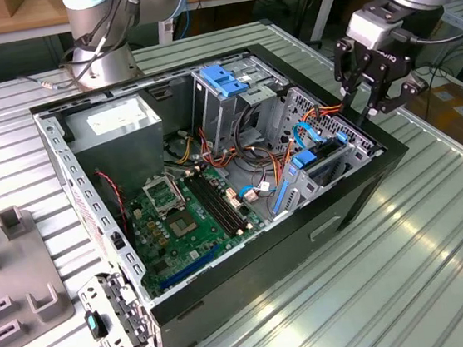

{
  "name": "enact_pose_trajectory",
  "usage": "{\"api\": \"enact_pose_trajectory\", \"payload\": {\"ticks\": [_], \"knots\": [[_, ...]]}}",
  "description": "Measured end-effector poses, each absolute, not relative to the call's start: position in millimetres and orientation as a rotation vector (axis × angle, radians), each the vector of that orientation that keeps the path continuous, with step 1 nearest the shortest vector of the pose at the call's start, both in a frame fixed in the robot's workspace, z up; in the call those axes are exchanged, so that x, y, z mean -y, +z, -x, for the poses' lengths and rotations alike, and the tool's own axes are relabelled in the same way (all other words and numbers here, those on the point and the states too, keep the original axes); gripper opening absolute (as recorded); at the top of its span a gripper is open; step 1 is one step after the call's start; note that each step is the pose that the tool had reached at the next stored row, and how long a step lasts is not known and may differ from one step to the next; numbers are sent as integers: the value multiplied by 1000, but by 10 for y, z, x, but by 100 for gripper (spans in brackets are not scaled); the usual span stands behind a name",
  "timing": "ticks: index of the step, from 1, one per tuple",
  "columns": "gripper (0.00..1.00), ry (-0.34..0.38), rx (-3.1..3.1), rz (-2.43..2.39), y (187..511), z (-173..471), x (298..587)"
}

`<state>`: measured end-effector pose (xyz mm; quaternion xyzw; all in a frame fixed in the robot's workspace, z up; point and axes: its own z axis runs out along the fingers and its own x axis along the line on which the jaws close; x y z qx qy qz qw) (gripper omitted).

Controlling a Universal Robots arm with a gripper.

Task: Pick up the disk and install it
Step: 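Insert the second disk wire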

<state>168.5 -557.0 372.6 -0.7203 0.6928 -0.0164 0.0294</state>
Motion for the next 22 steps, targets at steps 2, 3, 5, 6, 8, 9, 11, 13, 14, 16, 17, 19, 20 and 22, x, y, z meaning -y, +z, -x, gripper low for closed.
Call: {"api": "enact_pose_trajectory", "payload": {"ticks": [2,3,5,6,8,9,11,13,14,16,17,19,20,22], "knots": [[42,-50,-2133,2225,3726,-1692,5559],[42,-50,-2129,2229,3726,-1700,5549],[42,-50,-2120,2238,3727,-1715,5538],[42,-50,-2119,2238,3726,-1715,5537],[42,-50,-2119,2238,3726,-1716,5536],[42,-50,-2118,2239,3726,-1715,5536],[42,-50,-2117,2240,3726,-1717,5535],[42,-50,-2109,2247,3727,-1722,5535],[42,-49,-2102,2254,3726,-1726,5535],[42,-48,-2080,2274,3725,-1739,5535],[42,-48,-2069,2284,3726,-1747,5535],[42,-47,-2052,2299,3725,-1759,5535],[42,-47,-2045,2305,3726,-1763,5535],[42,-46,-2032,2316,3725,-1771,5535]]}}
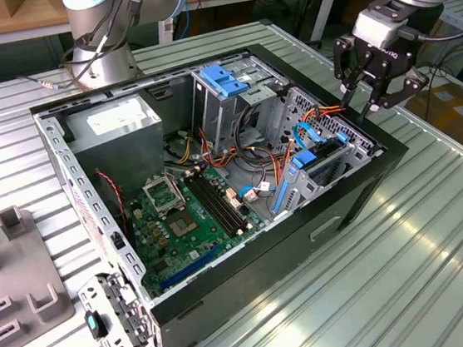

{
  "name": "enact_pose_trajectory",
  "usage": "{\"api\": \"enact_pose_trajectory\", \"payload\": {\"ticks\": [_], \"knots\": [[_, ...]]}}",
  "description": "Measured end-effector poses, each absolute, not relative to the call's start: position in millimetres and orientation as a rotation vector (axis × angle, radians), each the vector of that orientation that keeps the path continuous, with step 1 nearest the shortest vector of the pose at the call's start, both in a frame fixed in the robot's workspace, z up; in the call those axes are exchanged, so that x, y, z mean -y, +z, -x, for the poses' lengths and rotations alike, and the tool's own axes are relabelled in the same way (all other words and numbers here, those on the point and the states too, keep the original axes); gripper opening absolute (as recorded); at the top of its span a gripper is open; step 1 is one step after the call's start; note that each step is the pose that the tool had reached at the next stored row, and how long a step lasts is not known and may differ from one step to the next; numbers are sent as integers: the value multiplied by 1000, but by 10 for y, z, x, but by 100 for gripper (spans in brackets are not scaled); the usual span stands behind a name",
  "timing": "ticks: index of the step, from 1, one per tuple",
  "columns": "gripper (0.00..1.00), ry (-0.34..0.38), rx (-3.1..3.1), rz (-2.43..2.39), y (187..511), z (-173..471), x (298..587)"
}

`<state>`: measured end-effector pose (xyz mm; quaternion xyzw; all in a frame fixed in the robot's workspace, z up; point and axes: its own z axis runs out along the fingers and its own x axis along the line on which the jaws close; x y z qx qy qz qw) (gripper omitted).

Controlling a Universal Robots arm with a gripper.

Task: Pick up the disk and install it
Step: 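Insert the second disk wire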

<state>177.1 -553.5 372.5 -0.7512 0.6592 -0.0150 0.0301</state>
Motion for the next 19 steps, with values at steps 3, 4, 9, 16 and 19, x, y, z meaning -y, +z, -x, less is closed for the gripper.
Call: {"api": "enact_pose_trajectory", "payload": {"ticks": [3,4,9,16,19], "knots": [[42,-46,-2031,2317,3725,-1773,5535],[42,-46,-2031,2317,3725,-1773,5535],[42,-46,-2031,2317,3725,-1773,5535],[42,-43,-1953,2382,3725,-1791,5535],[42,-41,-1897,2426,3725,-1796,5535]]}}
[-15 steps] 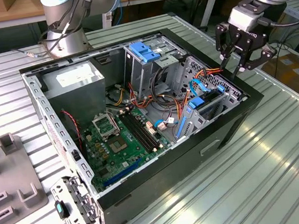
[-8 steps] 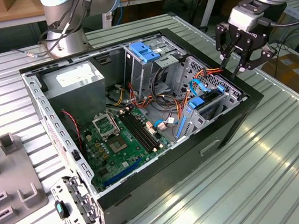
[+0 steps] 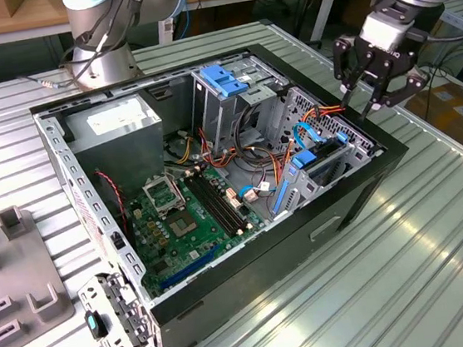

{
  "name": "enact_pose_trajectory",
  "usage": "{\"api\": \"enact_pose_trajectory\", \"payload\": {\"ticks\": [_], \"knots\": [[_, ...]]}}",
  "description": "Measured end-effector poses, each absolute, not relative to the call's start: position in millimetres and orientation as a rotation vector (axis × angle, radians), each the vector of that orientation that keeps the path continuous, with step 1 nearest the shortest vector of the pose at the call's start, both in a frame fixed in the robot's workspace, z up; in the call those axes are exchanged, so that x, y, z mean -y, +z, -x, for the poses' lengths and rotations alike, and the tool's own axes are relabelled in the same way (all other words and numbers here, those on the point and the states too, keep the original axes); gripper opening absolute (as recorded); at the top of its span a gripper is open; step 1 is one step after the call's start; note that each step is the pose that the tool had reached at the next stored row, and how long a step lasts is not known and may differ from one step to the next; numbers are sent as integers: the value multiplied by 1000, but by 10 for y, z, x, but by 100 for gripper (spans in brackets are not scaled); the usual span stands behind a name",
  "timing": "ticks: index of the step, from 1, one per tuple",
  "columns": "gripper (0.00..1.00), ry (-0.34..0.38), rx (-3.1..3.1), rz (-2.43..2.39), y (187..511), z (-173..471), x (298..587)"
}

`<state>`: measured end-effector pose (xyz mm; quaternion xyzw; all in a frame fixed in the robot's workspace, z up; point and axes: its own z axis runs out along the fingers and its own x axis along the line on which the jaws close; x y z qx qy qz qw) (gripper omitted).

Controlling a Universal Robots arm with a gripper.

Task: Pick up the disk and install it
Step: 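Insert the second disk wire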

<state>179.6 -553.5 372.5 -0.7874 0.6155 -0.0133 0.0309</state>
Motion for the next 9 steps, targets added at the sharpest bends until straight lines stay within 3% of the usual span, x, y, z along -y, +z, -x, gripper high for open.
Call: {"api": "enact_pose_trajectory", "payload": {"ticks": [9], "knots": [[42,-31,-1646,2600,3724,-1797,5535]]}}
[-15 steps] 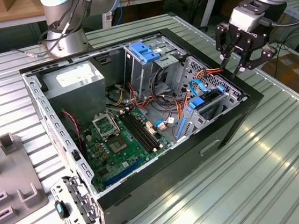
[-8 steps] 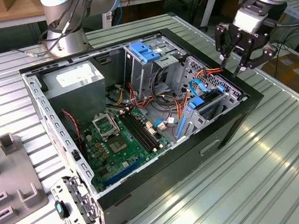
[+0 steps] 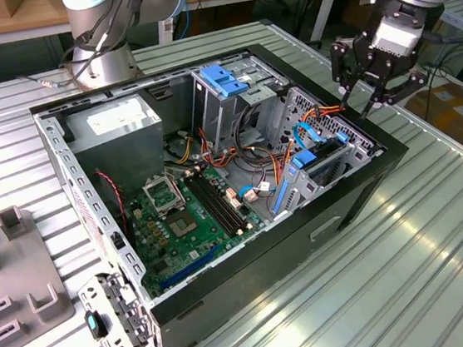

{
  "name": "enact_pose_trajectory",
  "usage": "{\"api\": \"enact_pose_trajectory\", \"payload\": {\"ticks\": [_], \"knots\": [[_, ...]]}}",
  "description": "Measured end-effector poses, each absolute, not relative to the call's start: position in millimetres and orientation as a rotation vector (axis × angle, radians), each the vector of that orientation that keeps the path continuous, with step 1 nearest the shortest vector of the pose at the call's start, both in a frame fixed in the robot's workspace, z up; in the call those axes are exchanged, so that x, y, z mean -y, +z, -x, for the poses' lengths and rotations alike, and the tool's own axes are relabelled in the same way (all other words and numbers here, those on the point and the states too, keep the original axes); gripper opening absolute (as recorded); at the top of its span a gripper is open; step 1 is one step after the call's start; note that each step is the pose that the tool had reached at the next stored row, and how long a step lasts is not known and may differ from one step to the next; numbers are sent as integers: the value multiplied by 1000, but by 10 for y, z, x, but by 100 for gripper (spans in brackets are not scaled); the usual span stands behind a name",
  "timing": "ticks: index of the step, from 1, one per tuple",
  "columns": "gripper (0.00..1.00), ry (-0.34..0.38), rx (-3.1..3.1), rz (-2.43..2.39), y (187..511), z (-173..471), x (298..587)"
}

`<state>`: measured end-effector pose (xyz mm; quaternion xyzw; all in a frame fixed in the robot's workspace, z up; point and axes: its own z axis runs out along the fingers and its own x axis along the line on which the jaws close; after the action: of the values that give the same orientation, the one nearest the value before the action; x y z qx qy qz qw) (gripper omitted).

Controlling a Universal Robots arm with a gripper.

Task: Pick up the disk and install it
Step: 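Insert the second disk wire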

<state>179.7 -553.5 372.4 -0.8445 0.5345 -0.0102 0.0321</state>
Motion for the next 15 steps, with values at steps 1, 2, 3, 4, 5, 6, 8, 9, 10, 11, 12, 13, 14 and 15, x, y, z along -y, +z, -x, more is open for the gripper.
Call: {"api": "enact_pose_trajectory", "payload": {"ticks": [1,2,3,4,5,6,8,9,10,11,12,13,14,15], "knots": [[42,-30,-1618,2618,3724,-1797,5535],[42,-30,-1595,2631,3724,-1797,5535],[42,-28,-1566,2648,3724,-1797,5535],[42,-27,-1544,2661,3724,-1797,5535],[42,-27,-1515,2677,3724,-1798,5535],[42,-26,-1496,2688,3723,-1799,5535],[42,-25,-1472,2701,3723,-1803,5534],[42,-25,-1469,2702,3723,-1803,5534],[42,-25,-1469,2703,3723,-1803,5534],[42,-25,-1468,2703,3723,-1803,5534],[42,-25,-1468,2703,3723,-1804,5534],[42,-25,-1468,2703,3723,-1804,5534],[42,-25,-1468,2703,3724,-1804,5534],[42,-25,-1468,2703,3723,-1804,5534]]}}
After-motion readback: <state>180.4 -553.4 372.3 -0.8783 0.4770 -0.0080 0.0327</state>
